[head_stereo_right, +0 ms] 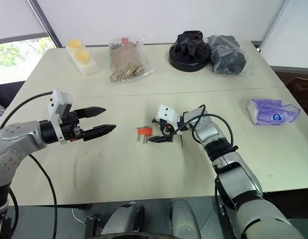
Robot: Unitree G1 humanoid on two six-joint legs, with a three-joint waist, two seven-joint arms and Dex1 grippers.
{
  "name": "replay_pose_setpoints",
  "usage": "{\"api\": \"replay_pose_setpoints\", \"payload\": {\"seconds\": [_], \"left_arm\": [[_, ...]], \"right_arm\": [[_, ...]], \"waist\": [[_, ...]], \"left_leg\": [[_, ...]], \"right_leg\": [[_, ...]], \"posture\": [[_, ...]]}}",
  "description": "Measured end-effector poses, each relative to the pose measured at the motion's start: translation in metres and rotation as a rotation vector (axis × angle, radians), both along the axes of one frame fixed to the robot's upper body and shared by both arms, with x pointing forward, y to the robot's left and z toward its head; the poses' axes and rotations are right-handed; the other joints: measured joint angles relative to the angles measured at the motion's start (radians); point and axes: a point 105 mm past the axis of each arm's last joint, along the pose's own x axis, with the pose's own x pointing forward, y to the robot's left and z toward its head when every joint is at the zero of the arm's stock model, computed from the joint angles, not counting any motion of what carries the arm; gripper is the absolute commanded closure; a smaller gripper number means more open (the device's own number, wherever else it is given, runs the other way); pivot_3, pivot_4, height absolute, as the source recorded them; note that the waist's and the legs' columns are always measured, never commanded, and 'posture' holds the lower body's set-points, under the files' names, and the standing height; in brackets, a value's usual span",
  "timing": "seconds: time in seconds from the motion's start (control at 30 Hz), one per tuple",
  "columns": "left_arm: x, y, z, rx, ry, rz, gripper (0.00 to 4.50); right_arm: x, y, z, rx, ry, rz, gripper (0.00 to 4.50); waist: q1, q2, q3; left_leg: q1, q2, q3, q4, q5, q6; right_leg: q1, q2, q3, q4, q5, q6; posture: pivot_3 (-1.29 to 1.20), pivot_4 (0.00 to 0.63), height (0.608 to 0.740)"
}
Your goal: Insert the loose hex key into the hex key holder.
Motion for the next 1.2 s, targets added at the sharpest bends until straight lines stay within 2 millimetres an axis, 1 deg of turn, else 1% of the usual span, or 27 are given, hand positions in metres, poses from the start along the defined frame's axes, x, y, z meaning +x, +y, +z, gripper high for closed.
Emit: {"api": "replay_pose_setpoints", "payload": {"seconds": [0.07, 0.1, 0.13, 0.3, 0.33, 0.53, 0.63, 0.7, 0.8, 0.9, 0.97, 1.07, 1.2], "left_arm": [[-0.001, -0.001, 0.000, 0.004, -0.001, 0.000, 0.00], [-0.002, -0.001, 0.000, 0.004, -0.001, -0.001, 0.00], [-0.002, -0.001, 0.000, 0.003, 0.001, -0.002, 0.00], [-0.003, 0.001, -0.003, 0.006, 0.011, 0.010, 0.00], [-0.003, 0.001, -0.003, 0.009, 0.011, 0.011, 0.00], [-0.003, 0.001, -0.003, 0.010, 0.006, 0.022, 0.00], [-0.003, 0.001, -0.002, 0.009, 0.005, 0.022, 0.00], [-0.001, 0.001, -0.001, 0.002, 0.002, 0.023, 0.00], [0.005, 0.000, 0.003, -0.018, -0.003, 0.015, 0.00], [0.013, -0.002, 0.010, -0.059, -0.013, 0.003, 0.00], [0.021, -0.008, 0.015, -0.094, -0.015, -0.021, 0.00], [0.031, -0.017, 0.027, -0.143, -0.030, -0.065, 0.00], [0.040, -0.030, 0.043, -0.189, -0.034, -0.137, 0.00]], "right_arm": [[0.000, 0.001, 0.000, -0.001, -0.002, 0.003, 0.04], [0.000, 0.002, -0.001, -0.001, -0.002, 0.003, 0.57], [0.001, 0.003, -0.001, 0.000, -0.001, 0.005, 0.87], [0.000, 0.007, -0.002, 0.001, -0.010, 0.026, 3.41], [0.000, 0.007, -0.002, -0.001, -0.012, 0.028, 3.52], [0.000, 0.007, -0.001, -0.009, -0.029, 0.036, 3.51], [0.004, 0.007, 0.005, -0.031, -0.164, 0.023, 3.51], [0.012, 0.003, 0.014, -0.046, -0.325, -0.014, 3.51], [0.023, -0.006, 0.041, -0.024, -0.571, -0.082, 3.51], [0.022, -0.016, 0.082, 0.019, -0.867, -0.093, 3.51], [0.015, -0.022, 0.103, 0.026, -1.031, -0.067, 3.51], [-0.001, -0.023, 0.128, 0.038, -1.247, 0.008, 3.51], [-0.019, -0.020, 0.147, 0.025, -1.500, 0.119, 3.51]], "waist": [[0.000, 0.000, 0.000], [0.000, 0.000, 0.000], [0.000, 0.000, 0.000], [0.001, 0.000, 0.000], [0.001, 0.000, 0.000], [0.001, 0.000, 0.000], [0.001, 0.000, 0.000], [0.003, 0.000, 0.000], [0.006, 0.000, 0.000], [0.006, 0.000, 0.000], [0.007, 0.000, 0.000], [0.004, 0.000, 0.000], [-0.002, 0.000, 0.000]], "left_leg": [[0.000, 0.000, 0.000, 0.000, 0.000, 0.000], [0.000, 0.000, 0.000, 0.000, 0.000, 0.000], [0.000, 0.000, 0.000, 0.000, 0.000, 0.000], [0.000, 0.000, 0.000, 0.000, 0.000, 0.000], [0.000, 0.000, 0.000, 0.000, 0.000, 0.000], [0.000, 0.000, 0.000, 0.000, 0.000, 0.000], [0.000, 0.000, 0.000, 0.000, 0.000, 0.000], [0.000, 0.000, 0.000, 0.000, 0.000, 0.000], [0.000, -0.001, 0.000, 0.000, 0.000, 0.000], [0.000, -0.001, 0.000, 0.000, 0.000, 0.000], [0.000, -0.001, 0.000, 0.000, 0.000, 0.000], [0.000, -0.001, 0.000, 0.000, 0.000, 0.000], [0.000, -0.001, 0.001, 0.000, 0.000, -0.001]], "right_leg": [[0.000, 0.000, 0.000, 0.000, 0.000, 0.000], [0.000, 0.000, 0.000, 0.000, 0.000, 0.000], [0.000, 0.000, 0.000, 0.000, 0.000, 0.000], [0.000, 0.000, 0.000, 0.000, 0.000, 0.000], [0.000, 0.000, 0.000, 0.000, 0.000, 0.000], [0.000, 0.000, 0.000, 0.000, 0.000, 0.000], [0.000, 0.000, 0.000, 0.000, 0.000, 0.000], [0.000, 0.000, 0.000, 0.000, 0.000, 0.000], [0.000, 0.000, 0.000, 0.000, 0.000, 0.000], [0.000, 0.000, -0.001, 0.000, 0.000, 0.000], [0.000, 0.000, -0.001, 0.000, 0.000, 0.000], [0.000, 0.000, -0.001, 0.000, 0.000, 0.000], [-0.001, 0.002, -0.001, 0.001, 0.000, 0.000]], "posture": [[0.00, 0.150, 0.740], [0.00, 0.150, 0.740], [0.00, 0.150, 0.740], [0.00, 0.150, 0.740], [0.00, 0.150, 0.740], [0.00, 0.150, 0.740], [0.00, 0.150, 0.740], [0.00, 0.150, 0.740], [0.00, 0.150, 0.740], [0.00, 0.150, 0.740], [0.00, 0.150, 0.740], [0.00, 0.150, 0.740], [0.00, 0.150, 0.740]]}}
